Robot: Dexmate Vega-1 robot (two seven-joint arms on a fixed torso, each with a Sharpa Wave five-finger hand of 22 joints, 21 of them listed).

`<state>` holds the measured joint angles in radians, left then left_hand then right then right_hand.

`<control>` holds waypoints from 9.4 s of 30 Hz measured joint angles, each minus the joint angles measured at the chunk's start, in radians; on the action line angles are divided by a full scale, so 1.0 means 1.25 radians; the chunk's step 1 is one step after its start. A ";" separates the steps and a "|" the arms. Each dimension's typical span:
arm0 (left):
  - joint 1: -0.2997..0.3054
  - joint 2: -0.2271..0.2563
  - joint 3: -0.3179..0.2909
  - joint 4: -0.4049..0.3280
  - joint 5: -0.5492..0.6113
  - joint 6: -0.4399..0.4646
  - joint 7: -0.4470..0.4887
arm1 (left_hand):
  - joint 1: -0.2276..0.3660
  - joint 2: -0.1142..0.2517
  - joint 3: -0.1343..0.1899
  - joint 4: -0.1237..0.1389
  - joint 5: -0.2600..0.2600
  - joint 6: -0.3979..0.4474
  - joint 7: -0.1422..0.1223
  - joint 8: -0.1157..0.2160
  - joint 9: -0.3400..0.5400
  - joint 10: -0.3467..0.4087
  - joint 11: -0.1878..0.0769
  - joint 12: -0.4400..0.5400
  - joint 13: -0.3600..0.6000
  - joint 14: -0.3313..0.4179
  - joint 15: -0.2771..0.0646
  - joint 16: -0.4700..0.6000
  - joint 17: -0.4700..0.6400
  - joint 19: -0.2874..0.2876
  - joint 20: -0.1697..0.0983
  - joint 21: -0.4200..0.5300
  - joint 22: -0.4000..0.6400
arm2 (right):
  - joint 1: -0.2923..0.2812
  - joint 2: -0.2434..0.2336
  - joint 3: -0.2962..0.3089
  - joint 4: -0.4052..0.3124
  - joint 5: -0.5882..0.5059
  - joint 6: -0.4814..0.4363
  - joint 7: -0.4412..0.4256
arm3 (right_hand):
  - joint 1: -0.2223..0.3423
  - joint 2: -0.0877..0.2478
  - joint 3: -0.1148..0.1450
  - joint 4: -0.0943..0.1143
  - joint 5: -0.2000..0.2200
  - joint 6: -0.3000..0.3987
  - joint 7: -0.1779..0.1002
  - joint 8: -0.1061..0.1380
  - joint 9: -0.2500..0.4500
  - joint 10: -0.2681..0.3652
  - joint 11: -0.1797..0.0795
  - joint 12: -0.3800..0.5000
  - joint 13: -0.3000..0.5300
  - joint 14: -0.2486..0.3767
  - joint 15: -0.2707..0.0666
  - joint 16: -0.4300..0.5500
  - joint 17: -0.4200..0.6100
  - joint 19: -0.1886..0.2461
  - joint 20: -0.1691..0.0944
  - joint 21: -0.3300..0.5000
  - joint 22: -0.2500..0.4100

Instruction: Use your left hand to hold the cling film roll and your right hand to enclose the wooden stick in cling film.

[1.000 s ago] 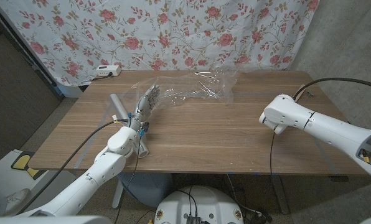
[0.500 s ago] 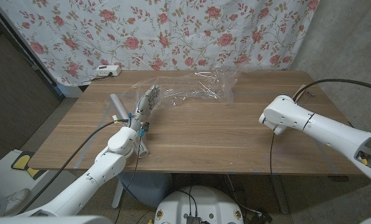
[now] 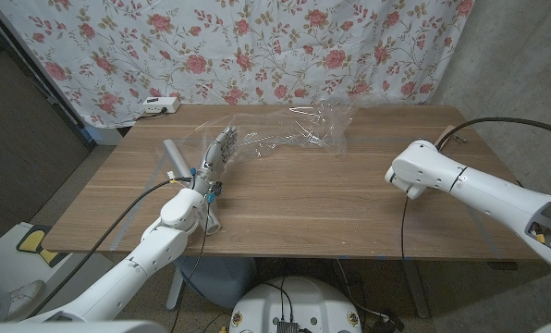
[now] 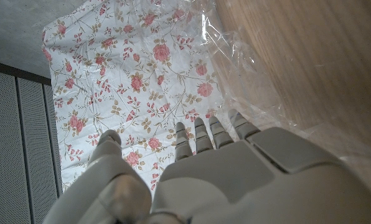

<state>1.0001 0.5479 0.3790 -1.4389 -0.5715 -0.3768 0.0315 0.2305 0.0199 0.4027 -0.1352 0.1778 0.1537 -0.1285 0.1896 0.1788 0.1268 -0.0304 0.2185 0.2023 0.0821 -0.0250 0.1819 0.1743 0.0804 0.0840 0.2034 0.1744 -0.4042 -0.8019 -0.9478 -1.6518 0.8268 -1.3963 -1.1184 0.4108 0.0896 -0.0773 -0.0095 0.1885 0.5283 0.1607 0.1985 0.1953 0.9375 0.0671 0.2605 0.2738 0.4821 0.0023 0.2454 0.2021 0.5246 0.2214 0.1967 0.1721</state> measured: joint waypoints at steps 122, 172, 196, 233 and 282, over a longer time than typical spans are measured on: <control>-0.011 -0.019 0.016 0.025 -0.002 -0.004 -0.013 | -0.003 0.003 0.000 0.000 0.000 0.000 0.000 0.000 0.000 0.000 0.000 0.000 0.000 0.000 0.000 0.000 0.000 0.004 0.004 -0.005 0.000 | -0.062 -0.026 0.042 -0.029 -0.018 0.001 0.002 | 0.548 0.042 0.283 -0.108 0.471 0.132 -0.049 0.006 0.048 -0.012 -0.074 0.108 0.160 0.055 -0.037 -0.017 0.073 -0.029 -0.049 -0.006 -0.004; -0.020 -0.023 0.024 0.026 0.000 -0.001 -0.019 | -0.006 0.006 0.000 0.000 0.000 0.000 0.000 0.000 0.000 0.000 0.000 0.000 0.000 0.000 0.000 0.000 0.000 0.004 0.004 -0.005 0.000 | -0.446 0.127 0.424 -0.206 -0.574 0.094 0.054 | 0.535 0.055 0.439 0.048 0.461 0.118 -0.084 0.029 0.303 -0.154 -0.118 0.456 0.557 0.425 -0.129 0.231 0.510 0.342 -0.242 0.271 0.107; -0.020 -0.023 0.026 0.025 0.000 0.001 -0.021 | -0.006 0.006 0.000 0.000 0.000 0.006 -0.006 0.000 0.000 0.000 0.000 0.000 0.000 0.000 0.000 0.000 0.000 0.004 0.004 -0.005 0.000 | -0.602 0.167 0.554 -0.266 -0.662 0.428 0.064 | 0.543 0.046 0.440 0.049 0.458 0.120 -0.086 0.029 0.320 -0.154 -0.118 0.456 0.571 0.441 -0.135 0.255 0.569 0.354 -0.260 0.322 0.132; -0.024 -0.012 0.026 0.006 0.006 0.020 -0.014 | -0.011 0.011 0.000 0.000 0.000 0.012 -0.006 0.000 0.000 0.000 0.000 0.000 0.000 0.000 0.000 0.000 0.000 0.004 0.004 -0.005 0.000 | -0.755 0.224 0.728 -0.231 -0.549 0.958 0.200 | 0.544 0.045 0.449 0.057 0.469 0.118 -0.089 0.040 0.352 -0.154 -0.118 0.502 0.609 0.471 -0.147 0.291 0.676 0.333 -0.271 0.422 0.189; -0.053 -0.016 0.035 0.013 0.013 0.046 -0.010 | -0.017 0.017 0.002 0.002 0.000 0.011 -0.006 0.000 0.000 0.000 0.000 0.000 0.000 0.000 0.000 0.000 0.000 0.004 0.004 -0.005 0.000 | -0.764 0.255 0.798 -0.148 -0.271 1.248 0.430 | 0.542 0.047 0.448 0.057 0.499 0.114 -0.097 0.061 0.414 -0.158 -0.122 0.544 0.611 0.465 -0.144 0.355 0.818 0.263 -0.263 0.577 0.250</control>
<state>0.9344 0.5278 0.4228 -1.4227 -0.5551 -0.3195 0.0184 0.2093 0.0410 0.4055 -0.1324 0.1778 0.1680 -0.1356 0.1896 0.1788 0.1268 -0.0303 0.2185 0.2019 0.0821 -0.0250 0.1819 0.1742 0.0857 0.0893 0.1977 0.1744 -1.3590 -0.4833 0.0496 -1.8365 0.4879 0.1634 -0.5814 1.0889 0.1481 0.4833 0.0621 0.8117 0.6708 0.0394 0.2752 0.7128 0.7398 -0.0859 0.9410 1.0379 1.0630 -0.1778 0.6887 1.2248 0.8529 -0.1073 0.9182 0.4848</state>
